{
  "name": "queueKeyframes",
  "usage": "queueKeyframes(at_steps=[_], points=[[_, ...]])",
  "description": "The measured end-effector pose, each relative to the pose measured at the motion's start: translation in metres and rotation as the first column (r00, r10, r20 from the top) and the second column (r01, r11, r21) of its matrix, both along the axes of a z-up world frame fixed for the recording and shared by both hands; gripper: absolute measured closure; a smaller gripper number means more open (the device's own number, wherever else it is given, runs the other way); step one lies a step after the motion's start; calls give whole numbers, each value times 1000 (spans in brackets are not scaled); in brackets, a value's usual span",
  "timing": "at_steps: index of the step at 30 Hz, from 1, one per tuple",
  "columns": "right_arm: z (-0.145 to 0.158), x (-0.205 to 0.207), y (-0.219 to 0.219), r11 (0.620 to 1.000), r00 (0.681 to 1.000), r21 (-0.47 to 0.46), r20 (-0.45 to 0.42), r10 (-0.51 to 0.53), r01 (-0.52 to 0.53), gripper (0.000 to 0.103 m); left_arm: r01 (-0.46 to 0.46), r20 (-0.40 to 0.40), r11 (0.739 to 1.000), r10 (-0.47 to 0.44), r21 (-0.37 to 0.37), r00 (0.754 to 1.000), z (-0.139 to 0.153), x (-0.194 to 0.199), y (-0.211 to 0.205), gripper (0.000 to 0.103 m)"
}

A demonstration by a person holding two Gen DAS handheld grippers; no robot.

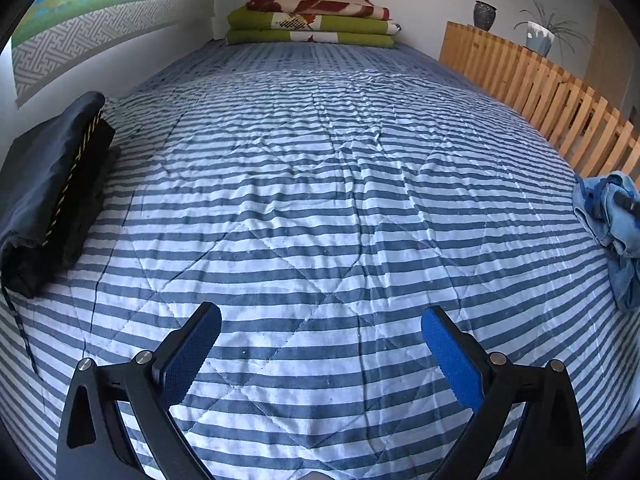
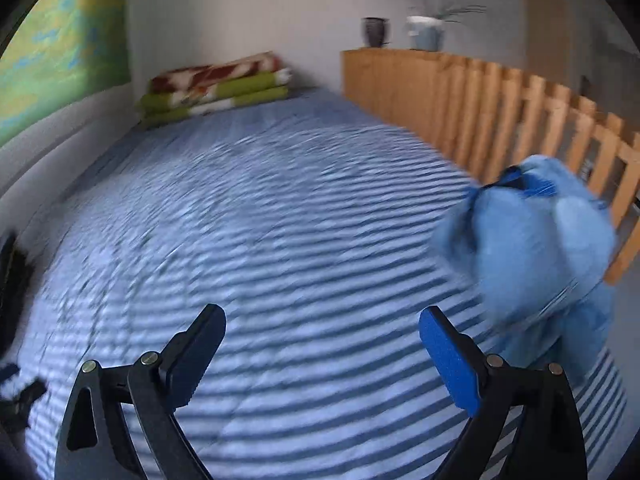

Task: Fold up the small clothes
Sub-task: 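Move the right gripper toward the clothes pile beside the wooden rail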

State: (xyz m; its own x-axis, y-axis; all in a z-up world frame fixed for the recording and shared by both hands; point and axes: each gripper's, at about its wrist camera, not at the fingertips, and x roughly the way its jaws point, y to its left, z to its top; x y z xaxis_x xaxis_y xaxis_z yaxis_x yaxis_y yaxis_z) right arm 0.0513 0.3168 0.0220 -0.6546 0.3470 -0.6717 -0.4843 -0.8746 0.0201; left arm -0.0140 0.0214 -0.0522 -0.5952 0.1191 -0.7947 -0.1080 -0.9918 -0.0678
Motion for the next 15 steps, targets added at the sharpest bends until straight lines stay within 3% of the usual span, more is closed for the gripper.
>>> queueKeyframes(at_steps=[6, 9, 11, 15], points=[[24, -22, 116, 980, 979, 131, 116, -166, 151, 7, -6, 10, 1000, 6, 1, 1000, -4, -6, 1, 1], [26, -31, 165, 986, 967, 30, 196, -166, 163, 7, -7, 14, 1000, 7, 0, 1000, -7, -10, 5, 1], [29, -31, 192, 979, 960, -21, 199, -195, 203, 7, 0, 18, 1000, 0, 4, 1000, -8, -12, 8, 1], [30, -48, 214, 974, 950, -10, 222, -219, 227, 7, 23, 12, 999, -22, -28, 1000, -11, -13, 17, 2]])
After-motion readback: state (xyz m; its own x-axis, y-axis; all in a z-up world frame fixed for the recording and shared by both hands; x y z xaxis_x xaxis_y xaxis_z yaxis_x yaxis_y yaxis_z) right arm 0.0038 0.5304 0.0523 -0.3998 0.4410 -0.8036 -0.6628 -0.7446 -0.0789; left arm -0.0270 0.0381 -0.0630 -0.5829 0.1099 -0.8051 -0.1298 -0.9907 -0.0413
